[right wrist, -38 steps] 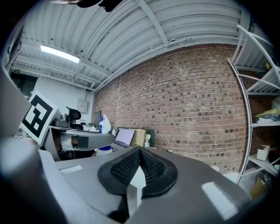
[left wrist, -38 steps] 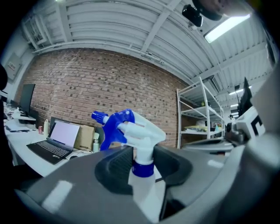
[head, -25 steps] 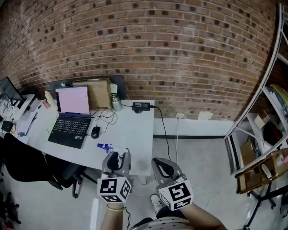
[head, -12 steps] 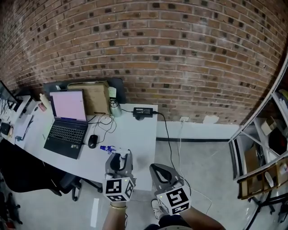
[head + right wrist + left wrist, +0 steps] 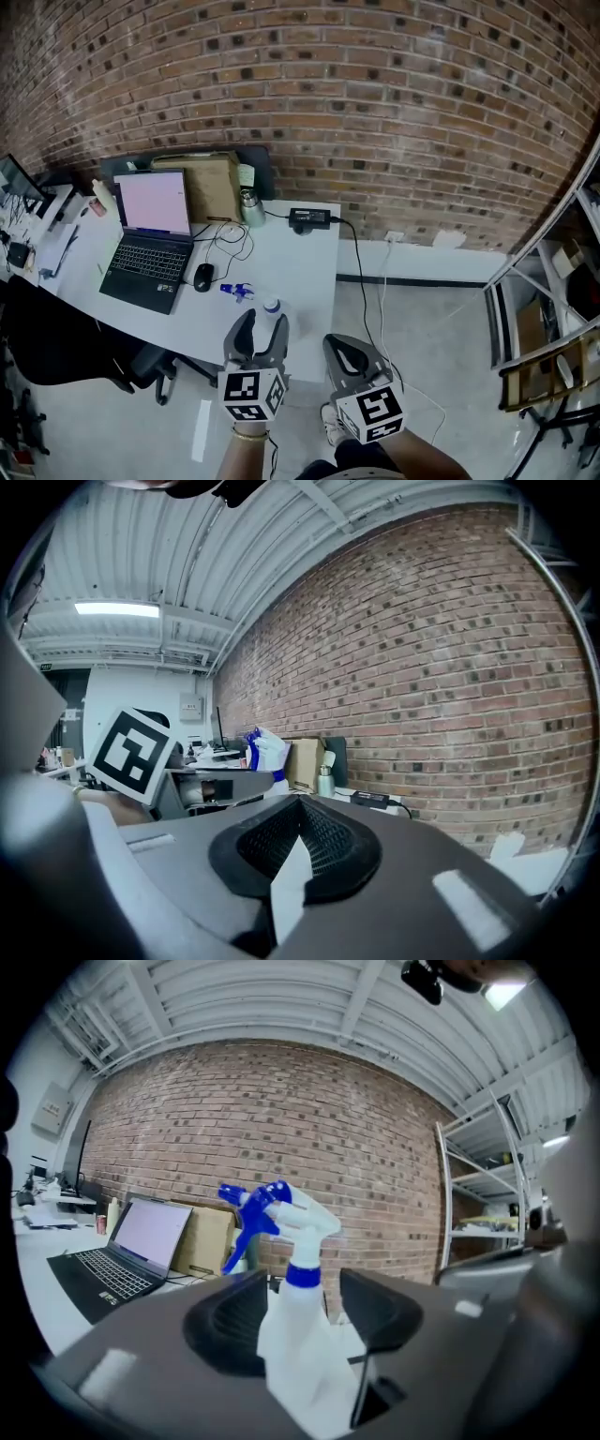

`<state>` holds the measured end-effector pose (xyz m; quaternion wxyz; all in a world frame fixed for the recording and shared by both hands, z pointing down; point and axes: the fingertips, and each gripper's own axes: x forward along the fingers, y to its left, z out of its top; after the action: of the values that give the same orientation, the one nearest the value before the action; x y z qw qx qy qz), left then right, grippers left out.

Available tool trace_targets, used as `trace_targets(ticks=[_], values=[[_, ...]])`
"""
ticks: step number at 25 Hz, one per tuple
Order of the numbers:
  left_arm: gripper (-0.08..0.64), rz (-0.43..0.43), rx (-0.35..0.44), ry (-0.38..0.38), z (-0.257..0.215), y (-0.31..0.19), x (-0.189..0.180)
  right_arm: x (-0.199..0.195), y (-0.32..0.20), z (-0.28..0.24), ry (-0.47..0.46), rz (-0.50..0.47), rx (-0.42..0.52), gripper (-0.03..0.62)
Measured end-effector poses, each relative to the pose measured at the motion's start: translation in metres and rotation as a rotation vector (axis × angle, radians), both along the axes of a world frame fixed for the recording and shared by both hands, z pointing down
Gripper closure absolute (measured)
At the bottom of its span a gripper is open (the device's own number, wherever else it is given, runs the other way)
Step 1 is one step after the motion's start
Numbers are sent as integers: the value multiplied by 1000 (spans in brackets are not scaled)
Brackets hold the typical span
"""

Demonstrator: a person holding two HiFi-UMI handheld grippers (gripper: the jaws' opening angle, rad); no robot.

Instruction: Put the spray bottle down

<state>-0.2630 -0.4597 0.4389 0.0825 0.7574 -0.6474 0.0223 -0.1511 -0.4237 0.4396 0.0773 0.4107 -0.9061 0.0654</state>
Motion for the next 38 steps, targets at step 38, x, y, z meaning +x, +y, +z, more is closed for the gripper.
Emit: trace_targets(ticks=[38], values=[[552,-59,3,-17,-30,291,3,-18,239,-27,-17,-6,77,595]])
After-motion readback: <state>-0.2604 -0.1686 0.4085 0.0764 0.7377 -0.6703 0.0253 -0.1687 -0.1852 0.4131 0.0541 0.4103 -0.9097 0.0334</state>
